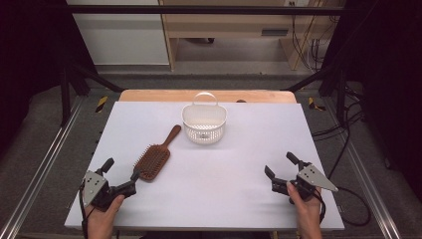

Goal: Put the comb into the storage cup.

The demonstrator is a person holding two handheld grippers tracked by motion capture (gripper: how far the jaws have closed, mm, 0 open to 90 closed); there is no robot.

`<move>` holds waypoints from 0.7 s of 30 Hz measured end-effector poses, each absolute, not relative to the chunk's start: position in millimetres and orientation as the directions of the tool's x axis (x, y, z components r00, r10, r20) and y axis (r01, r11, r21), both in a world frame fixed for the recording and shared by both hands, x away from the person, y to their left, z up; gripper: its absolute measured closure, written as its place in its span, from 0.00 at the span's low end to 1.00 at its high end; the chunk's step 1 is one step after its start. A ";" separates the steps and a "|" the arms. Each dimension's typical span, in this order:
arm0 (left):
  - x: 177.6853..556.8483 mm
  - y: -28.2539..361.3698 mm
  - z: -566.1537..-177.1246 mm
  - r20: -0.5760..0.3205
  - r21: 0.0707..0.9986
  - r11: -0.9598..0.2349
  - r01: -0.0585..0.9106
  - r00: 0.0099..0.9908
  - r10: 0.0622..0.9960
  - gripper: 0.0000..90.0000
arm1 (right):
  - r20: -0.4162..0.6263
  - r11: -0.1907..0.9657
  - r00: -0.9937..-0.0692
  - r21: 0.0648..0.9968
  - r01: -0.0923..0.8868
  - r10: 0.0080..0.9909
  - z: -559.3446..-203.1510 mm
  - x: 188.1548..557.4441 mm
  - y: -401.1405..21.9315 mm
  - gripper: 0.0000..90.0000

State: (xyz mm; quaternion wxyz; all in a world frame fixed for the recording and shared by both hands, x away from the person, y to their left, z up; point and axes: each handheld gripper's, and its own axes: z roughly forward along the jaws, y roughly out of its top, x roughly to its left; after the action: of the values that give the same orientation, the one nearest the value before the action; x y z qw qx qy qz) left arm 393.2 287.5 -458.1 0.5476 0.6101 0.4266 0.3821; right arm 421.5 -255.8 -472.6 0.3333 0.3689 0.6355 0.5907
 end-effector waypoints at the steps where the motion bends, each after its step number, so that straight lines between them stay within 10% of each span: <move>1: 393.2 287.5 -458.1 -0.001 0.994 -0.036 0.102 0.344 0.939 0.06 | 0.012 0.030 -0.506 0.997 0.075 0.863 -472.6 421.5 -255.8 0.08; 9: 389.9 279.6 -451.3 -0.012 0.992 -0.033 0.120 0.359 0.933 0.23 | 0.012 0.023 -0.503 0.998 0.063 0.864 -469.5 418.2 -255.6 0.09; 21: 403.9 269.3 -436.2 0.004 0.973 -0.090 0.214 0.372 0.928 0.73 | -0.008 0.053 -0.505 0.996 0.075 0.863 -470.5 420.0 -250.3 0.10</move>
State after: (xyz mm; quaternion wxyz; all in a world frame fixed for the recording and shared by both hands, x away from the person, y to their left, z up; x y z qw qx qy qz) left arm 403.9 269.3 -436.2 0.5123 0.6510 0.4386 0.3484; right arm 420.0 -250.3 -470.5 0.3378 0.3653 0.6420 0.5833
